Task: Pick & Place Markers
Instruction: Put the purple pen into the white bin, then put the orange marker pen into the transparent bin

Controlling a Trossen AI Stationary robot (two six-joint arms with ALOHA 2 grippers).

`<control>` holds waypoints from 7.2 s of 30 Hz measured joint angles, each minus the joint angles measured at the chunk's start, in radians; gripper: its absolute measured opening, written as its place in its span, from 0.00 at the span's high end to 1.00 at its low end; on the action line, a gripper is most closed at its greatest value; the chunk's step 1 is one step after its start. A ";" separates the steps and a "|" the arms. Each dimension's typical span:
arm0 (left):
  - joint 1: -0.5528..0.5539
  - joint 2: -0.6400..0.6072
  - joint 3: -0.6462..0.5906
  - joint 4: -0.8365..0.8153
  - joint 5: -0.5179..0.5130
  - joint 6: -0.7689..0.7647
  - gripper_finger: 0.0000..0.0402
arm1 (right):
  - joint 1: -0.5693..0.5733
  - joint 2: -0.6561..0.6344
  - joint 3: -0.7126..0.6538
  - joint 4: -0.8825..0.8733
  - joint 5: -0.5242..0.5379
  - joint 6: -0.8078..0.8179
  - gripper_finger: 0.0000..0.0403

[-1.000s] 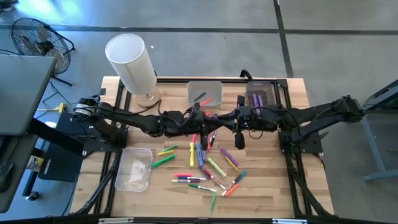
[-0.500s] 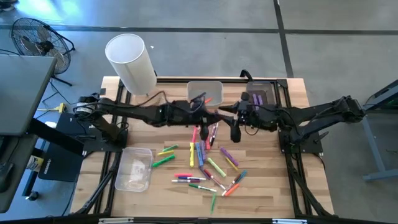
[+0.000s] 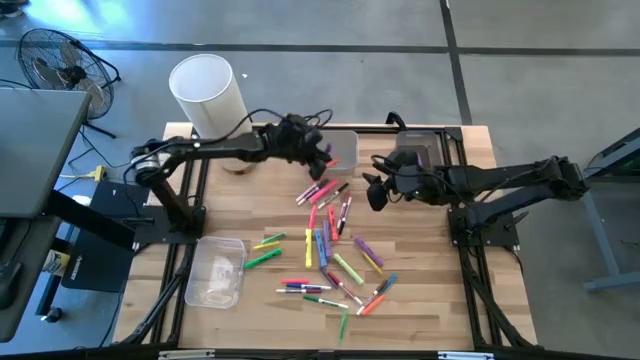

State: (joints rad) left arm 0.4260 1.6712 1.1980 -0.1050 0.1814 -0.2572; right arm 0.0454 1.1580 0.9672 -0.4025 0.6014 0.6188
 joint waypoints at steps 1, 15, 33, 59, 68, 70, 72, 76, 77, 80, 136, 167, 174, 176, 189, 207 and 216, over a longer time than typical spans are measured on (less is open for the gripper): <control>0.022 0.021 0.019 -0.031 0.023 0.004 0.92 | -0.005 0.000 0.000 -0.002 0.001 0.012 0.51; 0.092 0.395 0.497 -0.559 -0.033 0.291 0.92 | -0.040 0.000 0.000 0.022 0.063 0.053 0.56; 0.091 0.489 0.616 -0.657 -0.034 0.300 0.74 | -0.039 0.000 0.000 0.018 0.074 0.036 0.59; -0.030 -0.091 -0.130 -0.313 -0.142 -0.121 0.73 | -0.039 0.000 0.000 -0.020 -0.005 -0.043 0.59; -0.089 -0.035 -0.202 -0.285 -0.210 -0.150 0.73 | -0.039 0.000 0.000 -0.020 -0.006 -0.043 0.59; -0.087 -0.008 -0.199 -0.243 -0.209 -0.150 0.73 | -0.039 0.000 0.000 -0.019 -0.006 -0.043 0.59; -0.086 0.006 -0.200 -0.254 -0.196 -0.150 0.73 | -0.039 0.000 0.000 -0.020 -0.007 -0.043 0.59; -0.087 0.050 -0.200 -0.209 -0.188 -0.141 0.73 | -0.039 0.000 0.000 -0.020 -0.007 -0.043 0.59; -0.087 0.060 -0.201 -0.197 -0.181 -0.141 0.73 | -0.039 0.000 0.000 -0.020 -0.007 -0.043 0.59; -0.087 0.071 -0.200 -0.173 -0.164 -0.141 0.73 | -0.039 0.000 0.000 -0.020 -0.007 -0.043 0.59; -0.129 0.152 -0.124 -0.114 -0.171 -0.247 0.73 | -0.039 0.000 0.000 -0.019 -0.010 -0.033 0.59; -0.178 0.209 -0.118 -0.199 -0.283 -0.248 0.84 | -0.039 0.000 -0.001 -0.020 -0.014 -0.036 0.59; -0.176 0.208 -0.117 -0.295 -0.216 -0.229 0.93 | -0.039 0.000 -0.001 -0.020 -0.016 -0.041 0.59; -0.177 0.208 -0.117 -0.332 -0.200 -0.235 0.93 | -0.038 0.000 -0.001 -0.020 -0.031 -0.043 0.59; -0.199 -0.029 -0.130 -0.676 -0.222 -0.361 0.95 | -0.038 0.000 -0.001 -0.048 -0.088 -0.043 0.59; -0.749 -0.460 -0.128 -1.107 -0.470 -1.174 0.96 | -0.038 0.000 -0.001 -0.110 -0.099 -0.049 0.59; -1.163 -0.415 -0.127 -1.206 -0.476 -1.728 0.99 | -0.038 0.000 -0.001 -0.110 -0.099 -0.051 0.59</control>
State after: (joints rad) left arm -0.7369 1.2562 1.0711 -1.3113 -0.2947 -1.9848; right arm 0.0074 1.1580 0.9666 -0.5121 0.5022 0.5676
